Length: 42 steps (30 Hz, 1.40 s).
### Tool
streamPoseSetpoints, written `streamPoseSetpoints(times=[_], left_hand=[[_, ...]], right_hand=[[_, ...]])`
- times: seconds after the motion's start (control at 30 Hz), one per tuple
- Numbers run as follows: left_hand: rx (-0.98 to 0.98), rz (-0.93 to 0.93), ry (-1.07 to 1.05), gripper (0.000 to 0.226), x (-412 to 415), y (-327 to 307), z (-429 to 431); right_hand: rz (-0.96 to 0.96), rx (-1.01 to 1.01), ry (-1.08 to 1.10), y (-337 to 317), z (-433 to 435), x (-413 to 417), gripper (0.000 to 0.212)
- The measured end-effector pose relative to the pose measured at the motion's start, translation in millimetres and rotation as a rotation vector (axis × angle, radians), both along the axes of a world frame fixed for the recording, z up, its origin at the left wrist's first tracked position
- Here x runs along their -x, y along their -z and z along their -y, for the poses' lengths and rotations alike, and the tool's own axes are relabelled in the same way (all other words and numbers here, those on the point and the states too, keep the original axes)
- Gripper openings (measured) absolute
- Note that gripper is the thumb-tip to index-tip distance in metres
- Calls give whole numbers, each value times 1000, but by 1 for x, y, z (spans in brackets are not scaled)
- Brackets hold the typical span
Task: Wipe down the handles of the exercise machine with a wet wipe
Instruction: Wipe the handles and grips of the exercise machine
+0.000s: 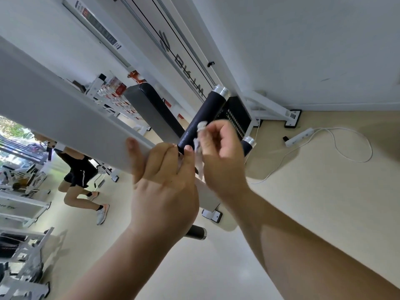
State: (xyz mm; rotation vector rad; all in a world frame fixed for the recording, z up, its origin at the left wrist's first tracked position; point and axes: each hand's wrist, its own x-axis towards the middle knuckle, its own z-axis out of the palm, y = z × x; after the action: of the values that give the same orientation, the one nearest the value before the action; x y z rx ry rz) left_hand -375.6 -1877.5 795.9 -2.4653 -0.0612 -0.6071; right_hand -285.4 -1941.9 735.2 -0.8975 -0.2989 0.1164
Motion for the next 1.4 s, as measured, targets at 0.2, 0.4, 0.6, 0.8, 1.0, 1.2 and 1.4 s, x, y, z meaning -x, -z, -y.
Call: streamPoseSetpoints(times=[0.2, 0.4, 0.6, 0.8, 1.0, 1.2, 1.4], left_hand=[[16, 11, 14, 40, 0, 3, 1], [66, -15, 44, 35, 4, 3, -6], [59, -2, 57, 36, 0, 4, -5], [54, -5, 69, 45, 5, 6, -9], [-9, 57, 58, 34, 0, 6, -5], [-7, 45, 35, 34, 3, 5, -7], [4, 34, 18, 37, -3, 6, -5]], right_hand=[[95, 139, 348, -7, 3, -37, 4], [389, 405, 256, 3, 7, -8, 8], [333, 431, 481, -16, 15, -44, 12], [659, 549, 345, -4, 12, -21, 17], [438, 547, 531, -22, 23, -53, 18], [749, 612, 344, -7, 14, -28, 15], [537, 615, 477, -23, 19, -53, 17]])
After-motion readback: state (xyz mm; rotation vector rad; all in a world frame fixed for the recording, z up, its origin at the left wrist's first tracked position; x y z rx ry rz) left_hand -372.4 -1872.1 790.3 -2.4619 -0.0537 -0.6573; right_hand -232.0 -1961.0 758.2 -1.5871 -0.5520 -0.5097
